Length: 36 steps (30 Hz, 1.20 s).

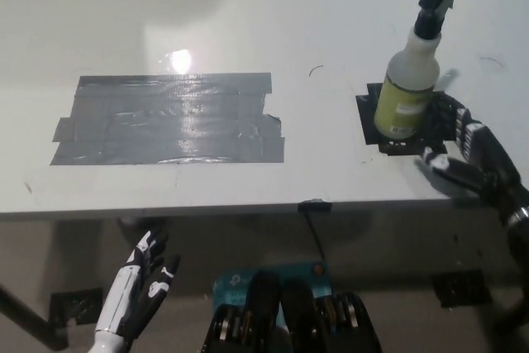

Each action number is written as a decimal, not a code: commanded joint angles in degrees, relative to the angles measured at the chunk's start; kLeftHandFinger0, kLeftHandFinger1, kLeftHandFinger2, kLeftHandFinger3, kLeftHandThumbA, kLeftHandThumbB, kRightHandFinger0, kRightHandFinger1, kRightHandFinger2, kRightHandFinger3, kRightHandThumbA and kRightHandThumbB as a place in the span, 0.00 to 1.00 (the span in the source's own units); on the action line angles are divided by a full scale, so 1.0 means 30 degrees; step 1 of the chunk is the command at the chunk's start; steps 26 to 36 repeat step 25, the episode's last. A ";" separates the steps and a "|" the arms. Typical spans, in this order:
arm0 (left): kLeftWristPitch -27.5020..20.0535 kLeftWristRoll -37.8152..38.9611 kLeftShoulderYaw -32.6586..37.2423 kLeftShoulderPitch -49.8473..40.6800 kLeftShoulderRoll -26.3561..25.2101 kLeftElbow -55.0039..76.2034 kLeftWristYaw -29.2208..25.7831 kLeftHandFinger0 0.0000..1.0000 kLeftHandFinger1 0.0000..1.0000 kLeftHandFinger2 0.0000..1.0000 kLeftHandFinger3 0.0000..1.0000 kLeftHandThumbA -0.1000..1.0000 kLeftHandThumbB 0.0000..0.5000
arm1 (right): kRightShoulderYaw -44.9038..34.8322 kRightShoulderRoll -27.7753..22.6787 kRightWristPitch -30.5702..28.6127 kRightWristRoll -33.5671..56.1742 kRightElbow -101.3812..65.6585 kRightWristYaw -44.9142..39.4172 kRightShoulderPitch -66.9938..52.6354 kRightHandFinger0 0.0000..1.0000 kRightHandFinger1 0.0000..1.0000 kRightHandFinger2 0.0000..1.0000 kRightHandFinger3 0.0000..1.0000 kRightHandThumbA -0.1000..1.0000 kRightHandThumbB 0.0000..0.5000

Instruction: A person hands a spray bottle to the robot which it grabs with its right hand and places on the black spot infront of it on the table

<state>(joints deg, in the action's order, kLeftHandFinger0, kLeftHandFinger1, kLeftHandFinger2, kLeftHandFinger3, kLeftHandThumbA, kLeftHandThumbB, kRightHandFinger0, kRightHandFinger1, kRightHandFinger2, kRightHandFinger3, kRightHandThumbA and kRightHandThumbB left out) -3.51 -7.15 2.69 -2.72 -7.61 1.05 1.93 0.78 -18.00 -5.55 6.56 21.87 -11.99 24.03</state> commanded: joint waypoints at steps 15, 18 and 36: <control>-0.0808 0.0180 0.0108 -0.1059 0.0009 0.0294 0.0147 1.00 1.00 1.00 1.00 0.83 0.16 | 0.2496 0.2166 -0.0081 0.0740 -1.3300 -0.0638 -1.0987 1.00 1.00 1.00 1.00 1.00 0.99; -0.0872 0.0201 0.0181 -0.1358 0.0051 0.0289 0.0176 1.00 1.00 1.00 1.00 0.86 0.19 | 0.2770 0.1825 -0.0208 -0.0740 -1.1215 -0.0578 -1.0785 1.00 1.00 1.00 1.00 1.00 1.00; -0.0893 0.0136 0.0214 -0.1576 0.0124 0.0166 0.0104 1.00 1.00 1.00 1.00 0.90 0.23 | 0.3032 0.1988 -0.0336 -0.2088 -0.9549 -0.0148 -1.0691 1.00 1.00 1.00 1.00 1.00 1.00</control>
